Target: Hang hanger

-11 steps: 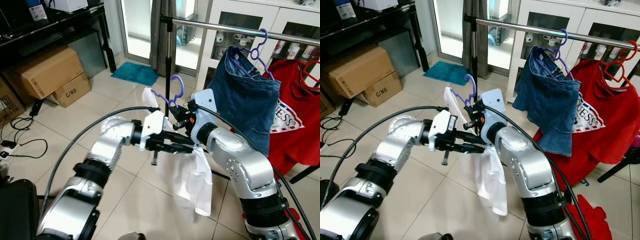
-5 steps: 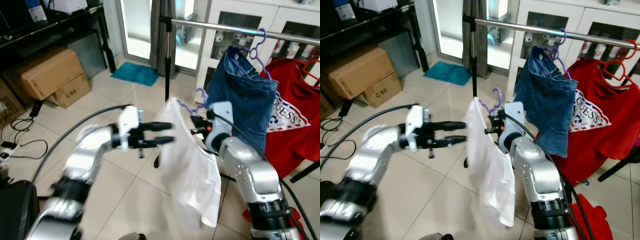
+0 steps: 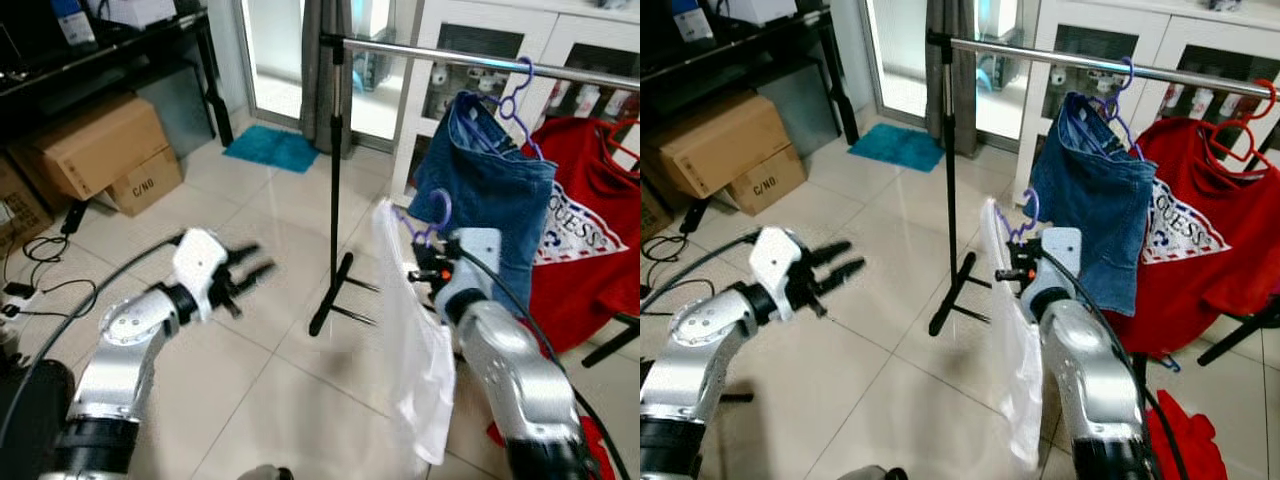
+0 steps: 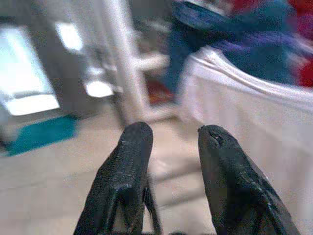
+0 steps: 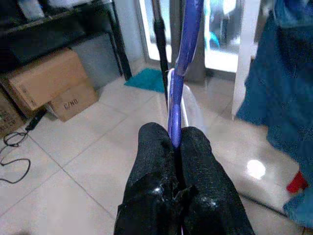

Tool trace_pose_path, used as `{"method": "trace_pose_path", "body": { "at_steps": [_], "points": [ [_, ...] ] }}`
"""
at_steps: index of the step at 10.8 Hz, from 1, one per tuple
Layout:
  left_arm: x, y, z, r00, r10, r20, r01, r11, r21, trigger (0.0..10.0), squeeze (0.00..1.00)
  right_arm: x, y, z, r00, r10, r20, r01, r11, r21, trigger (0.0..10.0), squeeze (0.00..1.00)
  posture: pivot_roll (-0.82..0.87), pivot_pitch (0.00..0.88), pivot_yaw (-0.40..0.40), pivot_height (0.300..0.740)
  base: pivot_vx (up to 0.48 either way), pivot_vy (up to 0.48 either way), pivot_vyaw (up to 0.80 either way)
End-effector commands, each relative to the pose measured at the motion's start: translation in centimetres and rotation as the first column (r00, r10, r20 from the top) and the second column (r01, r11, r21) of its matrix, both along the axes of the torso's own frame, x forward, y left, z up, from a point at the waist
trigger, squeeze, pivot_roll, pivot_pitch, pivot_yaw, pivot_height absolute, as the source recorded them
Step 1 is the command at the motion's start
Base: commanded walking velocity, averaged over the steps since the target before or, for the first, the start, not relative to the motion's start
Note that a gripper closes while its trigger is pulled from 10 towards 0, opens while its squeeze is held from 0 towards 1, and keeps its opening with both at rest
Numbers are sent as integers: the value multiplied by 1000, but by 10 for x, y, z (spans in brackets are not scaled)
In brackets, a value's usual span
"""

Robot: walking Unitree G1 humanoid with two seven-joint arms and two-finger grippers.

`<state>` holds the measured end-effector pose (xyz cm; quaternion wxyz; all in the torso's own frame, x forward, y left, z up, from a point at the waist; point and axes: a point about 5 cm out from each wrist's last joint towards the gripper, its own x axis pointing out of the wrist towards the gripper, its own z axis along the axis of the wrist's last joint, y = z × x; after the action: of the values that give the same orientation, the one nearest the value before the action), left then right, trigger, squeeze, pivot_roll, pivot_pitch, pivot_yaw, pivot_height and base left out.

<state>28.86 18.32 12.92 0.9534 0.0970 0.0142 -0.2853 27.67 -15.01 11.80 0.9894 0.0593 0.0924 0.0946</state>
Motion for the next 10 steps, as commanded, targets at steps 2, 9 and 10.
{"method": "trace_pose_path", "body": {
  "at_steps": [2, 9, 10],
  "points": [
    [-1, -1, 4, 987, 158, -7, -158, 984, -85, 10000, 0, -9, 2, 8, 997, 23, 68, -22, 1000, -14, 10000, 0, -117, 0, 57, 740, 0, 0, 0],
    [3, -26, 7, 986, 163, -40, -166, 979, -119, 10000, 0, 5, 10, 17, 997, -16, 76, 20, 998, -54, 10000, 0, -113, 0, 58, 740, 389, 0, 343],
    [3, -25, 7, 986, 164, -39, -167, 979, -115, 10000, 0, 6, 12, 20, 996, -8, 86, 12, 999, -52, 10000, 0, -112, 0, 57, 740, 401, 0, 0]
  ]
}}
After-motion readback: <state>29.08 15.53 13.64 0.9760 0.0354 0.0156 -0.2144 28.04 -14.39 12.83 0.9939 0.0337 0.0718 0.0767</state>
